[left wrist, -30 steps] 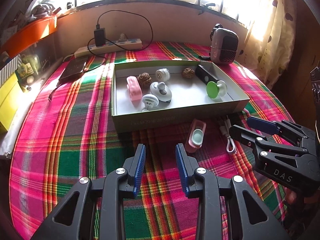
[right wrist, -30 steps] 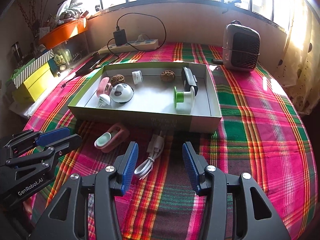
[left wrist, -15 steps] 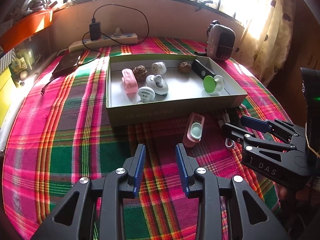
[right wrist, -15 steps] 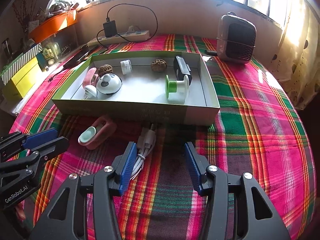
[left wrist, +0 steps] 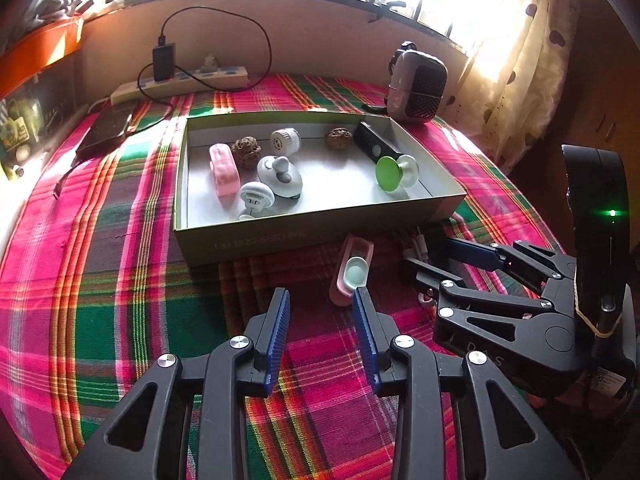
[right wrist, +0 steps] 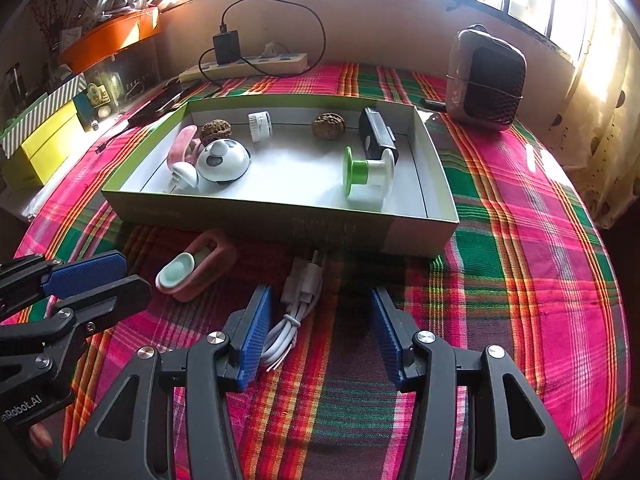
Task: Organize objects
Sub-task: 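Grasp the white USB cable with the right tool while the left tool grasps the pink-and-teal clip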
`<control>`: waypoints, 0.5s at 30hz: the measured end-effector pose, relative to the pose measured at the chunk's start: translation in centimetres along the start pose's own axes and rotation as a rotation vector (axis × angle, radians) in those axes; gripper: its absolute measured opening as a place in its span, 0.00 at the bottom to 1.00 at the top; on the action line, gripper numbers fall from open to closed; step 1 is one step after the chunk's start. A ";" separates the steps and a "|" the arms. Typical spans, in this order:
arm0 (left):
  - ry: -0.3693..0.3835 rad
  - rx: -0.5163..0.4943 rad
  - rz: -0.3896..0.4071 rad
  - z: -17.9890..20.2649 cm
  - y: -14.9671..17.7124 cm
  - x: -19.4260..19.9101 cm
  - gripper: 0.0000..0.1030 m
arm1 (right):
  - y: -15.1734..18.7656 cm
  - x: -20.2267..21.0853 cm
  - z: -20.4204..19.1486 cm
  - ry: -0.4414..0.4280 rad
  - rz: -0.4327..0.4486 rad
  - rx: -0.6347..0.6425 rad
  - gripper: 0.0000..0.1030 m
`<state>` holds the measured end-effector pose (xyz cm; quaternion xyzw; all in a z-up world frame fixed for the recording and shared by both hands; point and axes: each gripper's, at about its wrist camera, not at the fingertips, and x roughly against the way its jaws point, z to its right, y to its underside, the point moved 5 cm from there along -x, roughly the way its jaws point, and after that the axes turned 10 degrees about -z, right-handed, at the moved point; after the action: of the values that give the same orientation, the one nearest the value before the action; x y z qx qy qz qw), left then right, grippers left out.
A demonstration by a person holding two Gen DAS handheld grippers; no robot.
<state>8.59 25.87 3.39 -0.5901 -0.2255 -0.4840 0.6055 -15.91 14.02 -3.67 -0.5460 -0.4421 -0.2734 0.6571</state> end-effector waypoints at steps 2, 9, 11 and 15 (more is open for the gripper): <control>0.003 -0.004 -0.004 0.2 -0.1 -0.1 0.30 | 0.1 0.0 0.0 -0.003 0.001 0.001 0.49; -0.006 -0.036 -0.016 1.0 -0.8 -0.8 0.31 | 0.2 0.2 0.3 -0.015 0.005 0.000 0.36; -0.007 -0.046 -0.021 1.3 -0.9 -1.0 0.31 | 0.2 0.2 0.5 -0.017 0.006 -0.004 0.32; -0.012 -0.056 -0.027 1.7 -1.2 -1.4 0.31 | 0.2 0.3 0.7 -0.017 0.007 -0.007 0.28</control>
<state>7.48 28.11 3.19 -0.6065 -0.2235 -0.4949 0.5808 -15.79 14.81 -3.51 -0.5523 -0.4448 -0.2679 0.6522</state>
